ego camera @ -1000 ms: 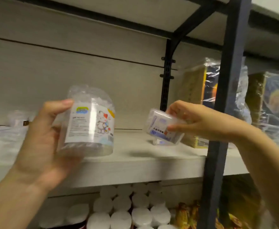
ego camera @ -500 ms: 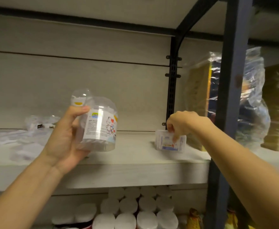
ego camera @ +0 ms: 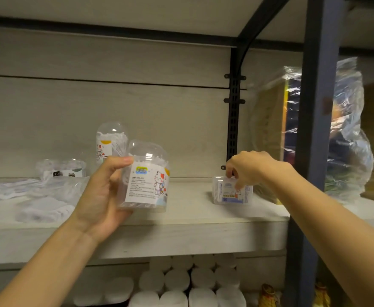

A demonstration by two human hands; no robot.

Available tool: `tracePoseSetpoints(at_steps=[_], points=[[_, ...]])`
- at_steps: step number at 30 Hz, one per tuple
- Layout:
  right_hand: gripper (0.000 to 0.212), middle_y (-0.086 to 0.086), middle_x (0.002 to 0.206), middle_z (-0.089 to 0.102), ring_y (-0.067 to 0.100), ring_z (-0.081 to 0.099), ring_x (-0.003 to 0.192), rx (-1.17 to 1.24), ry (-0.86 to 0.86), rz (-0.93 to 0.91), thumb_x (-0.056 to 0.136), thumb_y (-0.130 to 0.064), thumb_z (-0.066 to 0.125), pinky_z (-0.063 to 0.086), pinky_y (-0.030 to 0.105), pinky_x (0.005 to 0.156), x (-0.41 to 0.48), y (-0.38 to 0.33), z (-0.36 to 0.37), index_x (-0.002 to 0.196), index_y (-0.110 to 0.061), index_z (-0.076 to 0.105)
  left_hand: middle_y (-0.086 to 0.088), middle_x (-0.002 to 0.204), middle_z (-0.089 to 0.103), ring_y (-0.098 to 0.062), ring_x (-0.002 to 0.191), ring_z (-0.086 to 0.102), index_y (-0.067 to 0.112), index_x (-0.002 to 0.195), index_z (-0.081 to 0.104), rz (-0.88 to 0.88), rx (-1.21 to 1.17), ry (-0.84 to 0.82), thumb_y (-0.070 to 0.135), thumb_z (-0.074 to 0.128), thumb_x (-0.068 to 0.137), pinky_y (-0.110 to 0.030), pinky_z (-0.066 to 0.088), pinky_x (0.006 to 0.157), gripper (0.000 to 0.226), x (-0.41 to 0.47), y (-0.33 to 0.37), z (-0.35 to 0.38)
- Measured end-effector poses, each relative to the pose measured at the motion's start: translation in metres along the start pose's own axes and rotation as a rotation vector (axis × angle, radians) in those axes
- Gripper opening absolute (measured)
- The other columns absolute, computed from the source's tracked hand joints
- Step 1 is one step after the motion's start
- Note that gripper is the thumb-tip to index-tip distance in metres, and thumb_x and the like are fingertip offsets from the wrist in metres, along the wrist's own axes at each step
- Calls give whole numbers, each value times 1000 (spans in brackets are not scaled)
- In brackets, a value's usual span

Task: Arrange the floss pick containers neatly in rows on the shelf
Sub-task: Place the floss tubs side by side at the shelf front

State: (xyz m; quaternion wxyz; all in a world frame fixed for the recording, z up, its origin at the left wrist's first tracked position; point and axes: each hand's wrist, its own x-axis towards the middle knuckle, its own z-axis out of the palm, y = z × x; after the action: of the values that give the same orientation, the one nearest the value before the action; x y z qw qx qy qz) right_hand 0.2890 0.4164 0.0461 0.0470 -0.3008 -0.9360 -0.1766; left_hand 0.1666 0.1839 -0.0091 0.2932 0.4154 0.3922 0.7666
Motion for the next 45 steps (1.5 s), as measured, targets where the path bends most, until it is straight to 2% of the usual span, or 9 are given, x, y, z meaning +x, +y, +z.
tracePoseSetpoints(at_steps=[4,7,11,15,21,28,35,40,45], points=[[49,0,122,58,23,58,105,-14,48,9,81,-30,68,45,31,71,-8,-1,-3,126,-25,49,-6,91,73,-20,78,71,17,85,77,4,-7,-44,39,69,49,-27,57,65,43,1,-1,-1],[51,-3,131,51,21,55,112,65,278,-39,86,-29,62,49,34,80,-26,-6,-9,132,-27,42,-8,95,72,-21,83,70,17,90,76,7,-19,-63,40,76,43,-28,56,68,53,1,-2,-3],[80,-20,136,41,-1,48,115,803,316,-396,70,-46,71,46,23,96,-64,-39,-17,138,-36,30,-14,105,69,-26,95,66,16,99,73,0,-45,-69,40,78,45,-35,53,77,59,-3,-2,-6],[111,-35,145,21,-15,31,127,1028,261,-676,55,-47,81,31,5,101,-80,-84,-9,142,-48,12,-24,122,61,-35,112,59,3,122,59,26,-93,-74,40,72,55,-40,54,85,77,-13,-3,-10],[94,-22,138,36,0,43,126,1083,501,-776,54,-48,81,36,11,100,-79,-125,0,135,-40,32,-17,111,67,-28,103,64,6,115,65,29,-97,-72,37,49,72,-36,53,84,56,-33,-1,-24],[95,-23,137,34,1,40,129,977,629,-836,52,-55,79,37,12,100,-84,-157,-3,135,-43,34,-1,113,71,-17,106,65,22,118,59,39,308,56,45,71,68,-27,53,85,57,-67,13,-45],[75,-34,126,47,-11,50,113,1312,428,-772,58,-58,69,41,2,84,-78,-213,-13,127,-50,40,-1,111,71,-16,104,67,22,113,60,82,372,89,36,69,66,-22,53,81,50,-100,43,-95],[47,-24,112,63,3,65,98,1440,305,-707,74,-53,62,52,15,80,-70,-277,-30,117,-41,52,-1,116,69,-16,108,65,20,120,56,99,452,101,31,70,73,-24,53,85,51,-118,78,-151],[52,-19,108,67,2,68,91,1443,327,-620,66,-61,62,54,16,72,-54,-373,-51,113,-42,54,-2,118,67,-12,107,64,16,124,53,84,533,51,28,75,73,-19,52,83,56,-136,124,-237]])
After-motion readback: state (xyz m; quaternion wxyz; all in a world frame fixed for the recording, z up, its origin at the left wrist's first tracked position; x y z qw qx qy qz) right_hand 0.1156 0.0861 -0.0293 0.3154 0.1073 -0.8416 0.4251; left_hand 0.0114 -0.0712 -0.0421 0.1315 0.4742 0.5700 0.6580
